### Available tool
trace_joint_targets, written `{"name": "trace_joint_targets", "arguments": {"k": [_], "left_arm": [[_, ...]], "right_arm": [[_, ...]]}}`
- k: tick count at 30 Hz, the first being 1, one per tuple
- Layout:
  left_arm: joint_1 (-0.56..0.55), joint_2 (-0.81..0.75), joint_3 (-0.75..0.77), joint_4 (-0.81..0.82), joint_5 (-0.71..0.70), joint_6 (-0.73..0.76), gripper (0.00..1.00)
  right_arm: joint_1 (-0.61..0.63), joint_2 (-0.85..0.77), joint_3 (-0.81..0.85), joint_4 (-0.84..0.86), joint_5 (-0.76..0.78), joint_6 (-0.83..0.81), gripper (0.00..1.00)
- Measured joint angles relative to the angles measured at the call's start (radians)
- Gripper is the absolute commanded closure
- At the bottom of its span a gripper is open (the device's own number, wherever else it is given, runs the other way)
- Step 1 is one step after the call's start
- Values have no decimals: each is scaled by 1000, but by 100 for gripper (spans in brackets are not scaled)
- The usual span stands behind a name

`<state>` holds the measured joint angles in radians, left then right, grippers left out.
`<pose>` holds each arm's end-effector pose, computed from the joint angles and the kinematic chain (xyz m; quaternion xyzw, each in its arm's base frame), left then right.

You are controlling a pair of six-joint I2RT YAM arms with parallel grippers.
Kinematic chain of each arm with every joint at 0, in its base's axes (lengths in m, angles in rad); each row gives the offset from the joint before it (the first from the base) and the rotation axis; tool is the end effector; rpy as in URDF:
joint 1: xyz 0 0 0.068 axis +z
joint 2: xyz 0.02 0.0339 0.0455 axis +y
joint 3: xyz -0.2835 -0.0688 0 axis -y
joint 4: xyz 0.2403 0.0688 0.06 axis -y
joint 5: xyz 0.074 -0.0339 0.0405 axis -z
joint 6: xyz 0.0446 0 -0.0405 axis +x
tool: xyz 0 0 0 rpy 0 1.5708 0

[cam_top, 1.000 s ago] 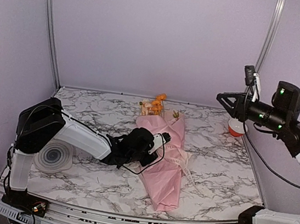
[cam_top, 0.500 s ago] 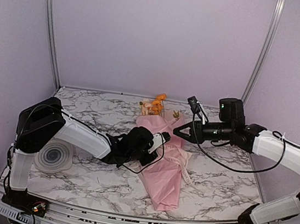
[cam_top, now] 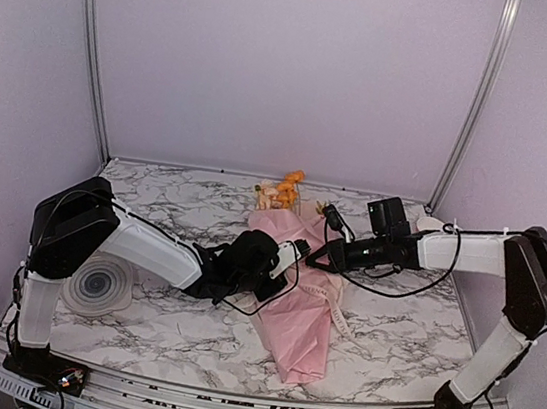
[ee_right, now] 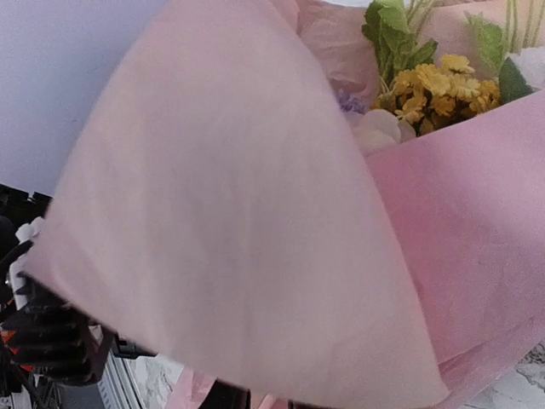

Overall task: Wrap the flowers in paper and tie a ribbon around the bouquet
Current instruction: Cross the ribbon over the folded bouquet.

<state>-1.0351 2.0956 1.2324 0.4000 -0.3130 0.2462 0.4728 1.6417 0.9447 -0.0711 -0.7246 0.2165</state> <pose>0.2507 -0.3954 0.1632 0.4364 0.7225 -0.0773 0.5305 0.2893 0.1812 0.2134 -0.2473 0.8360 0.4305 0.2336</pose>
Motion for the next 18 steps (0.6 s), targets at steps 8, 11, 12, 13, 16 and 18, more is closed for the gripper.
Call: {"name": "trace_joint_targets", "arguments": {"k": [8,11,12,13,16,18], "left_arm": [[1,-1,-1,8,-10,23,100],[2,-10,-8,10,-29,47,100],[1,-19,-14,11,-37,57,100],[0,-32,-23,11,-51,74,100],[-12,-63,-35,19,-117,133,100],[-23,-70,-35,34,-177,176,100]], "right_arm": [[0,185,171,16,63,-4,82],[0,209,198,18,88,-10,82],[0,214,198,19,95,-11,82],[-2,218,199,18,103,-12,82],[-10,234,199,19,118,-12,82],[-18,246,199,18,125,-11,82]]}}
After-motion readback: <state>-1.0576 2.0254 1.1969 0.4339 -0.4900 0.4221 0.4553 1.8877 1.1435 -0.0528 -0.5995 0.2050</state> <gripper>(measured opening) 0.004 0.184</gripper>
